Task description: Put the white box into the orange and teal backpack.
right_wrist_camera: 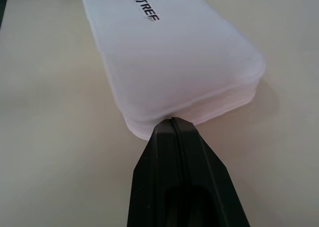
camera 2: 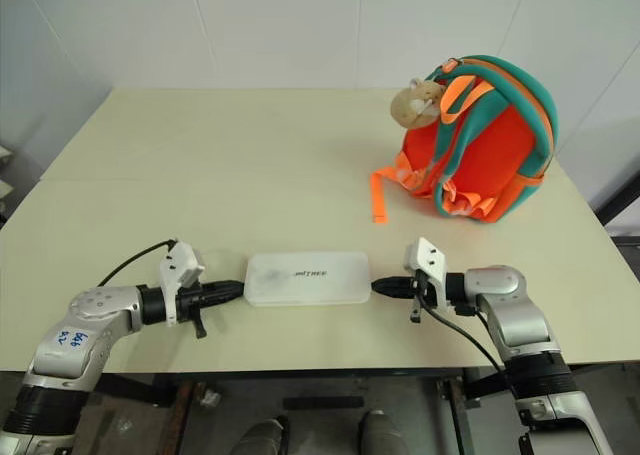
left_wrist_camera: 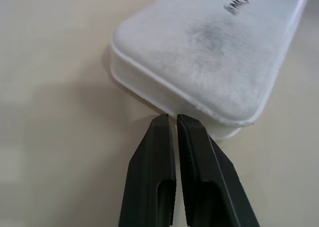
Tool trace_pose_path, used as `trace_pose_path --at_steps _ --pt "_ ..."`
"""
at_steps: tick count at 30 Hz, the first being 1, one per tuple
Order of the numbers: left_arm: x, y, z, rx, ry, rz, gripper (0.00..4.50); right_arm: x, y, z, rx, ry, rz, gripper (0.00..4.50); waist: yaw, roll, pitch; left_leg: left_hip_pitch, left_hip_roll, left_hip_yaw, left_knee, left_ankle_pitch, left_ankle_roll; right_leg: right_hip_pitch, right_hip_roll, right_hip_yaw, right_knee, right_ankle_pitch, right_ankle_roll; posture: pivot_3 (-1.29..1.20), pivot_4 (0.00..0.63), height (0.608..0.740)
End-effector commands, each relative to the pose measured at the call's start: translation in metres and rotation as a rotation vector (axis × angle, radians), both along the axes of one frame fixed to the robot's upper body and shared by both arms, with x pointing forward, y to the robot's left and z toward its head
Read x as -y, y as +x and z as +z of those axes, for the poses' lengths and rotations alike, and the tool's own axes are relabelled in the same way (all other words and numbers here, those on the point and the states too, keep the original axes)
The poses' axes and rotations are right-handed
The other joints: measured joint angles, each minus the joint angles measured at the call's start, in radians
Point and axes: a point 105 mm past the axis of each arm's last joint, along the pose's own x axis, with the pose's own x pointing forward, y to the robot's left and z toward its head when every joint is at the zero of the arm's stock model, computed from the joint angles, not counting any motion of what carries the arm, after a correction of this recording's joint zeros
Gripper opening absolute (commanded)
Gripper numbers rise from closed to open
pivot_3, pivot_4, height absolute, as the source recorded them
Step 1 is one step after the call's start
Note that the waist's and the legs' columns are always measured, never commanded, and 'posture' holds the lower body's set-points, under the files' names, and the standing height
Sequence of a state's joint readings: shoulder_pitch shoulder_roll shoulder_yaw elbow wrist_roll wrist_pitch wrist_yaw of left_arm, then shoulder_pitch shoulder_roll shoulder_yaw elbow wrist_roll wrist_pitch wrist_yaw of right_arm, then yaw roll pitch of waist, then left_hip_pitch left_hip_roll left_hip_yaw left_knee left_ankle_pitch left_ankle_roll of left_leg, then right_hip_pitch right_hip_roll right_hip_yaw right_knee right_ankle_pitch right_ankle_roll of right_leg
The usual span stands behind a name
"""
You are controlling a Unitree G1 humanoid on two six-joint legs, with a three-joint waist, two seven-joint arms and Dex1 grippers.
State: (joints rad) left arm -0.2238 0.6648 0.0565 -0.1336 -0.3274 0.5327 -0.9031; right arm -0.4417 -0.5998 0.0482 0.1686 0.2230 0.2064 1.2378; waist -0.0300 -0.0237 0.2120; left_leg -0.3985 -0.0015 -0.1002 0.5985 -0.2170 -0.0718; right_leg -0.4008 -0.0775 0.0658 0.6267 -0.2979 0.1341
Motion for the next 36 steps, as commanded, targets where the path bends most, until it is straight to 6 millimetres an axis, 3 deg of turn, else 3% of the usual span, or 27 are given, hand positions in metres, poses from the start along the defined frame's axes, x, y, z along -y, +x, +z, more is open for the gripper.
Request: trace_pose_path --at_steps 1,18,24,27,29,36 --pt "0.018 -0.009 0.005 0.003 -0.037 -0.085 0.28 -0.004 -0.001 0.008 0.033 0.026 0.02 0.0 0.001 0.0 0.0 0.0 0.0 0.0 0.0 0.0 0.0 0.0 0.0 0.0 0.0 0.0 0.0 0.0 0.15 0.74" --pt "0.007 0.009 0.016 0.064 0.0 -0.016 0.28 -0.008 -0.008 0.008 -0.022 0.055 0.045 0.0 0.001 0.0 0.0 0.0 0.0 0.0 0.001 0.0 0.0 0.001 0.0 0.0 0.0 0.0 0.0 0.0 0.15 0.74" --pt "0.008 0.009 0.014 0.043 -0.001 -0.036 0.28 0.0 -0.007 0.005 -0.023 0.033 0.01 0.0 0.001 0.0 0.0 0.0 0.0 0.0 0.001 0.0 0.0 0.001 0.0 0.0 -0.001 0.0 0.0 0.0 0.15 0.74" --pt "0.005 0.007 0.009 0.018 0.018 -0.022 0.87 0.01 -0.002 0.004 -0.026 0.027 -0.042 0.0 0.001 0.0 0.0 0.0 0.0 0.0 0.001 0.0 0.0 0.001 0.0 0.0 0.0 0.0 0.0 0.0 0.15 0.74" --pt "0.001 0.007 0.007 0.014 0.03 -0.01 1.44 0.013 -0.002 0.005 -0.028 0.021 -0.04 0.37 0.001 0.0 0.0 0.0 0.0 0.0 0.001 0.0 0.0 0.001 0.0 0.0 0.0 0.0 0.0 0.0 0.15 0.74" --pt "-0.029 0.012 0.007 0.02 0.089 0.073 3.58 0.035 0.007 0.016 -0.016 -0.028 -0.064 2.55 -0.002 0.0 0.0 0.0 0.0 0.0 0.001 0.0 0.0 0.001 0.0 0.0 -0.001 0.0 0.0 0.0 0.15 0.74"
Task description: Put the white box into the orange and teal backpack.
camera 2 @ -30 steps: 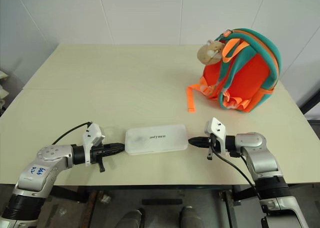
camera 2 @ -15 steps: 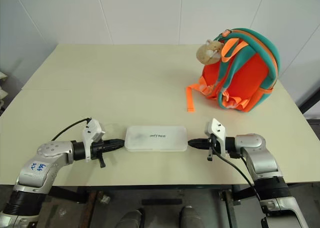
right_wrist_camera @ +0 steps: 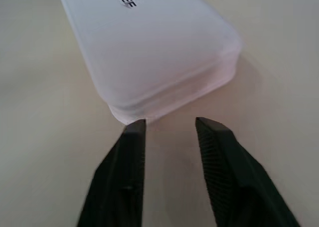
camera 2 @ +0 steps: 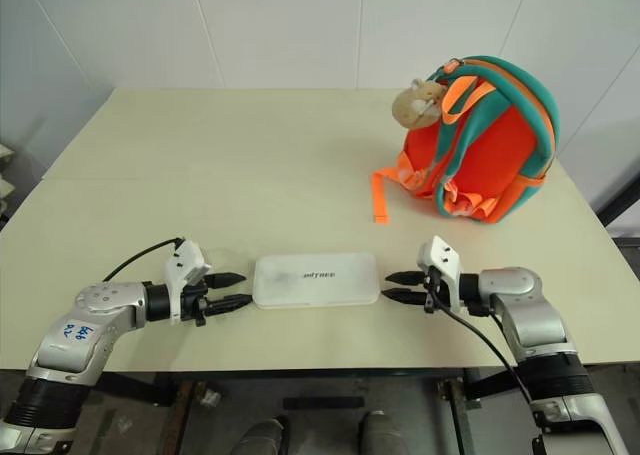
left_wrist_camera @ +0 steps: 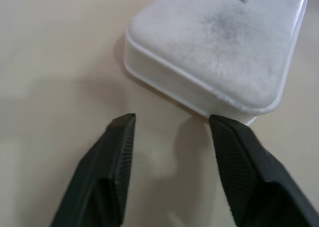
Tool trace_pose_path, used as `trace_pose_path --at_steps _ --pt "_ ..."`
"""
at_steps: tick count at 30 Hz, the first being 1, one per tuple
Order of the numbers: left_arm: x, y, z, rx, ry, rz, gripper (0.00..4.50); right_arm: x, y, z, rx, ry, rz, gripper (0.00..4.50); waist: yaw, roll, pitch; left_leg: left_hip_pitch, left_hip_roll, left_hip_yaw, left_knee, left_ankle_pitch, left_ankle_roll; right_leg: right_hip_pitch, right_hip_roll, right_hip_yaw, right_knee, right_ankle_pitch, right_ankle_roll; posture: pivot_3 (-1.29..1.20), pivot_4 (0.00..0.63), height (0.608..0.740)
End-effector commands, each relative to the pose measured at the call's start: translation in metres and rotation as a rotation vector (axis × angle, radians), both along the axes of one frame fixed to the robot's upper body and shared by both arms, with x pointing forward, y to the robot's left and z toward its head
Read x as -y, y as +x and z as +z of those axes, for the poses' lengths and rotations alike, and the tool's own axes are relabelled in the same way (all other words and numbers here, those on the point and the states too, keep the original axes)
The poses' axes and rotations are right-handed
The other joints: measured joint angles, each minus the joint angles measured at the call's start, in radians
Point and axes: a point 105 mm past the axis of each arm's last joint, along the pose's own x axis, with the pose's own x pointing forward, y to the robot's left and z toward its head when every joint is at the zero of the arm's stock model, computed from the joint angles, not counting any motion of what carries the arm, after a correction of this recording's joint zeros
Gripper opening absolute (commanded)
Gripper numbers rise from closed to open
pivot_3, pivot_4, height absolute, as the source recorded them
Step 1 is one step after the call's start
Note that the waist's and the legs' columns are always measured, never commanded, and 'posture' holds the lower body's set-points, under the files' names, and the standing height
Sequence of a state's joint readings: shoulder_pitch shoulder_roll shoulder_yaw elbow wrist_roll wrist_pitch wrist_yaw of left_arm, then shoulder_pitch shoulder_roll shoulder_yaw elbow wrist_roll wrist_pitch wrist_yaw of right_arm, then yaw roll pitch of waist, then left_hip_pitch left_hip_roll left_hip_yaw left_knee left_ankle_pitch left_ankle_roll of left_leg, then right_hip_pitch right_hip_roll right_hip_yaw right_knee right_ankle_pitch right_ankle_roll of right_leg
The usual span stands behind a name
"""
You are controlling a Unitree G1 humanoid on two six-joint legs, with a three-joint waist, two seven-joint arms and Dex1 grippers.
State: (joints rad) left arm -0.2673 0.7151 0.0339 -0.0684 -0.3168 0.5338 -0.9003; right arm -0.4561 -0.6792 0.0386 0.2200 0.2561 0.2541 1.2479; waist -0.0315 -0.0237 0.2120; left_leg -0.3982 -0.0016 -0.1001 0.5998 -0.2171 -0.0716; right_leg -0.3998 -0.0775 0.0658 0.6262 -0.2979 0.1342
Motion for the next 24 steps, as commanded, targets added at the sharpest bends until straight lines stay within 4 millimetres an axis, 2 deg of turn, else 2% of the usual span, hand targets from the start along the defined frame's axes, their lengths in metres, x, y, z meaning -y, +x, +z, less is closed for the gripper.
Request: trace_pose_path --at_steps 1,2,3,5,6,10,14,22,24 --pt "-0.02 0.005 0.008 0.037 0.039 0.046 3.9 0.013 0.004 0.016 0.047 -0.013 -0.002 2.91 0.0 0.0 0.0 0.0 0.0 0.0 0.0 0.0 0.0 0.0 0.0 0.0 0.0 0.0 0.0 0.0 0.15 0.74" --pt "-0.023 0.005 0.008 0.035 0.04 0.047 4.3 0.015 0.005 0.017 0.048 -0.02 -0.006 3.36 0.0 0.0 0.0 0.001 0.0 0.0 0.0 0.0 0.0 0.0 0.0 0.0 0.0 0.0 0.0 0.0 0.15 0.74" --pt "-0.024 0.005 0.009 0.016 0.023 0.038 4.5 0.018 0.006 0.017 0.049 -0.03 -0.01 3.64 0.0 0.0 0.0 0.001 0.0 0.0 0.0 0.0 0.0 0.0 0.0 0.0 0.0 0.0 0.0 0.0 0.15 0.74" --pt "-0.025 0.003 0.01 -0.031 -0.017 0.024 4.5 0.022 0.006 0.019 0.044 -0.04 -0.011 4.29 0.001 0.0 0.0 0.001 0.0 0.0 0.0 0.0 0.0 0.001 0.0 0.0 0.0 0.0 -0.001 0.0 0.15 0.74" --pt "-0.024 0.0 0.01 -0.081 -0.054 0.004 4.5 0.021 0.004 0.022 0.033 -0.035 0.0 4.43 0.001 0.0 0.0 0.001 0.0 0.0 0.0 0.0 0.0 0.001 0.0 0.0 0.0 0.0 0.0 0.0 0.15 0.74" --pt "-0.022 -0.003 0.022 -0.213 -0.231 -0.029 4.5 0.007 -0.013 0.035 -0.052 -0.013 0.096 4.43 0.0 0.0 0.0 0.001 0.0 0.0 0.0 0.0 0.0 0.001 0.0 0.0 0.0 0.0 0.0 0.0 0.15 0.74" --pt "-0.015 -0.01 0.023 -0.45 -0.367 -0.062 4.5 -0.003 -0.03 0.03 -0.118 -0.048 0.174 4.43 0.0 0.0 0.0 0.001 0.0 0.0 0.0 0.0 0.001 0.001 0.0 0.0 0.0 0.0 0.0 0.0 0.15 0.74" --pt "-0.004 0.0 0.008 -0.625 -0.404 0.015 4.5 -0.013 -0.029 0.023 -0.136 -0.064 0.197 4.43 0.001 0.0 0.0 0.0 0.0 0.0 0.0 0.0 0.001 0.001 0.0 -0.001 0.0 0.0 0.0 0.0 0.15 0.74" --pt "0.006 0.003 0.008 -0.649 -0.446 0.008 4.5 -0.017 -0.025 0.019 -0.136 -0.068 0.201 4.43 0.002 0.0 0.0 0.001 0.0 0.0 0.001 0.0 0.001 0.001 0.0 -0.001 0.0 0.0 0.0 0.0 0.15 0.74"
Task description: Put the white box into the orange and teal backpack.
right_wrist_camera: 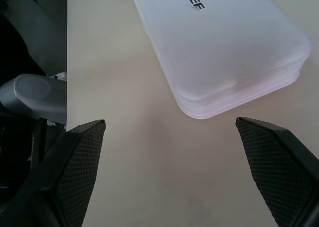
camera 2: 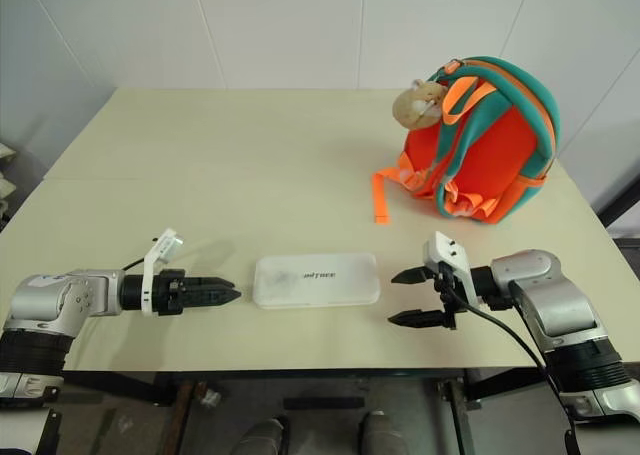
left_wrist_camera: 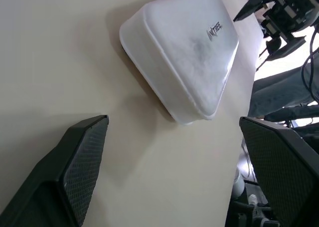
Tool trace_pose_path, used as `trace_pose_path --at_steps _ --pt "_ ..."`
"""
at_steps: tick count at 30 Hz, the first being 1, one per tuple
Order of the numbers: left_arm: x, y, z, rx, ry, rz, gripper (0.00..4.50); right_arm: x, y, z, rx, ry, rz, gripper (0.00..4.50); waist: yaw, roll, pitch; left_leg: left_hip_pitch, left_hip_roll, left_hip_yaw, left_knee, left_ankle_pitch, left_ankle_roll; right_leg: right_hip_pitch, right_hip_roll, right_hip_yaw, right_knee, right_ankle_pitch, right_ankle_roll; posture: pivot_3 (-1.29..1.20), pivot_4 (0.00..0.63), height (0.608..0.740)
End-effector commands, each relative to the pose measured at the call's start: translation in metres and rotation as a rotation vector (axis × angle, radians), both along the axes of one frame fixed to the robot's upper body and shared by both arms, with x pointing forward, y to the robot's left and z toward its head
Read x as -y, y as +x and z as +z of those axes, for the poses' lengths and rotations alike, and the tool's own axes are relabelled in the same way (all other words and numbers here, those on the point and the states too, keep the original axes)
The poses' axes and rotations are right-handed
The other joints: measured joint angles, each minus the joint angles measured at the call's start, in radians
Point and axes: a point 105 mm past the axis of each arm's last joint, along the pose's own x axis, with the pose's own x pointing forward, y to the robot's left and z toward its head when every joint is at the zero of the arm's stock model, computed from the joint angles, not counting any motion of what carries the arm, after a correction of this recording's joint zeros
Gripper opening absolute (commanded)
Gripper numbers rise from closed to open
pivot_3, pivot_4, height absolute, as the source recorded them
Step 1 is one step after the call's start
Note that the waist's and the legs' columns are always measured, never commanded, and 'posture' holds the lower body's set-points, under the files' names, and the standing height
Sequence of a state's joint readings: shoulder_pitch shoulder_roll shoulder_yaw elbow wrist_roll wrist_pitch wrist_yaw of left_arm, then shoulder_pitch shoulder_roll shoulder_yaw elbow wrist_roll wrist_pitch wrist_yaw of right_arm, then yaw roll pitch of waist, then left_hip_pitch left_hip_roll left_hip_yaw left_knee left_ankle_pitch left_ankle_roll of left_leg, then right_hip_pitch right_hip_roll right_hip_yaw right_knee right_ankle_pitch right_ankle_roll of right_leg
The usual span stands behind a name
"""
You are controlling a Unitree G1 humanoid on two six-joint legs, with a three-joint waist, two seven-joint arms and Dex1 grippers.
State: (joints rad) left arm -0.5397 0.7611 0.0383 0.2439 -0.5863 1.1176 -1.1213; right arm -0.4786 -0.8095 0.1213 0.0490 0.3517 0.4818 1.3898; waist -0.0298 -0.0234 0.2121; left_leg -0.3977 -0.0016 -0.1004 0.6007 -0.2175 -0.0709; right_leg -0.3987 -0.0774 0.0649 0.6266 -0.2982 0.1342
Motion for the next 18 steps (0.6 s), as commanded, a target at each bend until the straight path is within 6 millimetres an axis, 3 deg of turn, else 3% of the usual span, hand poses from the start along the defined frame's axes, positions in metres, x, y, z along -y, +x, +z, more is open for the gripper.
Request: trace_pose_path --at_steps 1,11,18 --pt "0.014 0.003 -0.008 -0.079 -0.048 0.008 4.5 -0.008 0.006 0.002 0.029 -0.001 0.026 4.43 0.001 0.0 0.0 0.0 0.0 0.0 0.001 0.0 0.0 0.0 0.0 0.0 0.0 0.0 0.0 0.0 0.15 0.74" --pt "0.031 -0.004 -0.017 -0.246 -0.115 0.01 4.5 -0.02 0.014 -0.003 0.04 0.018 0.052 4.43 0.001 0.0 0.0 0.001 -0.001 -0.001 0.004 -0.001 0.0 0.004 0.0 -0.001 0.0 0.001 0.001 0.0 0.15 0.74" --pt "0.045 -0.002 -0.01 -0.306 -0.205 0.007 4.5 -0.037 0.016 0.003 0.083 0.058 0.095 4.43 0.002 0.0 0.0 0.001 -0.001 -0.002 0.004 -0.001 0.0 0.004 0.0 -0.001 0.0 0.001 0.001 0.0 0.15 0.74"
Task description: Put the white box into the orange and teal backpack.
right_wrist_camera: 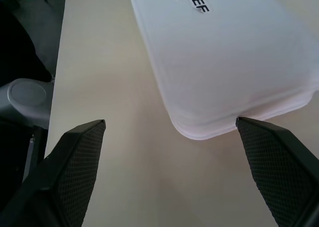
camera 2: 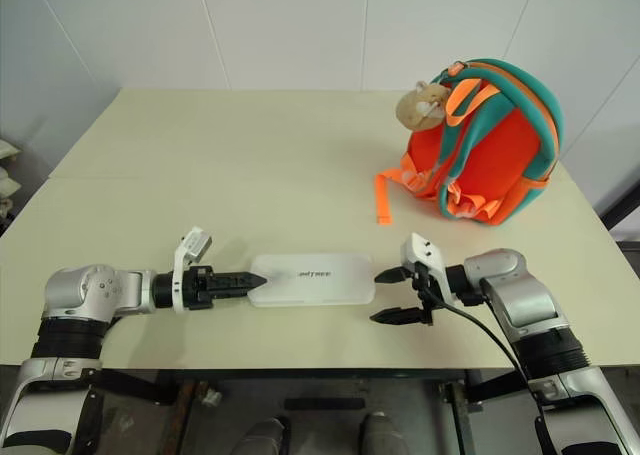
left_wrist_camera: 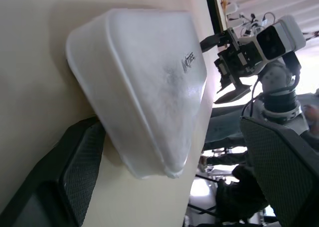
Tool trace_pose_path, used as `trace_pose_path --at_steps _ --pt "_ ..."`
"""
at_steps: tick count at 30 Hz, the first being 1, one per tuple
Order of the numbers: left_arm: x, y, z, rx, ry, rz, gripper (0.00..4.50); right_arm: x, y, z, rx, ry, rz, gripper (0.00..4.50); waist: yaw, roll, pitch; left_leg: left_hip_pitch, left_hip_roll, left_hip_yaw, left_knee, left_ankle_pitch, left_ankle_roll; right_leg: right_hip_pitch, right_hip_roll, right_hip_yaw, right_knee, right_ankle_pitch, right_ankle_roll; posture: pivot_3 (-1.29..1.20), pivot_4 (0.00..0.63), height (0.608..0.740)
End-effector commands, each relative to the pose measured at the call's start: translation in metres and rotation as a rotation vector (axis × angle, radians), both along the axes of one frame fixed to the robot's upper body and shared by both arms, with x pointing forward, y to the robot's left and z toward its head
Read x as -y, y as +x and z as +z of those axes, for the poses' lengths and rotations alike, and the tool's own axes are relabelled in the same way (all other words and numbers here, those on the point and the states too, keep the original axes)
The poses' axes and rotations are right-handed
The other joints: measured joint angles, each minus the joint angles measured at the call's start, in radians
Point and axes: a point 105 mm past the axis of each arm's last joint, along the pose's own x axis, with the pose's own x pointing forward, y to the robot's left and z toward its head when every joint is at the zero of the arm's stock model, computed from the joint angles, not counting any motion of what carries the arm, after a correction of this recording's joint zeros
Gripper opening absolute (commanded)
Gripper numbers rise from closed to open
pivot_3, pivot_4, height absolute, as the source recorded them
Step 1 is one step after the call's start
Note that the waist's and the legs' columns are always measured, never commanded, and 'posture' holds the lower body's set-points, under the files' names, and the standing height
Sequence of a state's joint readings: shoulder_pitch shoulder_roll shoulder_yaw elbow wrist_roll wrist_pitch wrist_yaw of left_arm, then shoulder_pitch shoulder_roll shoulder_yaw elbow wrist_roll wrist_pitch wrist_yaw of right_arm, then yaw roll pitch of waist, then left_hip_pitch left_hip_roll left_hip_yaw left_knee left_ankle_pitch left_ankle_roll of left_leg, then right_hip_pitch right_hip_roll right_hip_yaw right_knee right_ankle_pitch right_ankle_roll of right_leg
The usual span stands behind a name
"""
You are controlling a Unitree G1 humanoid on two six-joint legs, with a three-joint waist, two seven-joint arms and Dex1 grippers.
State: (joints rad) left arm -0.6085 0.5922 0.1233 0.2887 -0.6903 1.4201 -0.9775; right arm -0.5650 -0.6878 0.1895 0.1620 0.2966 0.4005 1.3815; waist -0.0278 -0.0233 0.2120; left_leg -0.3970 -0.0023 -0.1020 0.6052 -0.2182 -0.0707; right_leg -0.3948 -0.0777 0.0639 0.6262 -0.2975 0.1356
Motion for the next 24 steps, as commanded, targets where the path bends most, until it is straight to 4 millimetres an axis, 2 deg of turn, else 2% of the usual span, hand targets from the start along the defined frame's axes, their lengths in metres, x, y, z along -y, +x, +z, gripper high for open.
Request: trace_pose_path --at_steps 1,6,13,17,24 --pt "0.008 -0.002 -0.008 -0.054 -0.006 -0.01 4.5 -0.01 0.001 0.012 0.059 0.027 0.04 4.43 -0.001 0.0 0.0 0.0 0.0 0.0 0.0 0.0 0.0 0.0 0.0 0.0 0.0 0.0 0.0 0.0 0.15 0.74" --pt "0.011 0.0 -0.009 -0.043 -0.007 -0.014 4.5 -0.013 0.0 0.009 0.07 0.026 0.049 4.43 0.0 0.0 0.0 0.0 0.0 0.0 0.0 0.0 0.0 0.0 0.0 0.0 0.0 0.0 0.0 0.0 0.15 0.74" --pt "0.012 0.002 -0.013 -0.067 -0.002 -0.013 4.5 0.001 0.001 -0.003 0.079 -0.012 0.014 4.43 0.0 0.0 0.0 0.001 0.0 0.0 0.001 0.0 0.0 0.001 0.0 0.0 0.0 0.0 0.0 0.0 0.15 0.74" --pt "0.011 0.014 -0.01 -0.153 -0.067 0.064 4.5 0.011 0.001 -0.009 0.088 -0.039 -0.009 4.43 0.003 0.0 0.0 0.001 -0.001 0.0 0.002 0.0 0.0 0.002 0.0 0.0 0.0 0.0 0.0 0.0 0.15 0.74" --pt "0.014 0.011 -0.018 -0.233 -0.037 0.036 4.5 0.019 -0.003 -0.01 0.095 -0.037 -0.047 4.43 -0.001 0.0 0.0 0.003 -0.001 -0.001 0.005 0.0 0.0 0.004 0.0 -0.001 0.0 0.001 0.001 0.0 0.15 0.74"
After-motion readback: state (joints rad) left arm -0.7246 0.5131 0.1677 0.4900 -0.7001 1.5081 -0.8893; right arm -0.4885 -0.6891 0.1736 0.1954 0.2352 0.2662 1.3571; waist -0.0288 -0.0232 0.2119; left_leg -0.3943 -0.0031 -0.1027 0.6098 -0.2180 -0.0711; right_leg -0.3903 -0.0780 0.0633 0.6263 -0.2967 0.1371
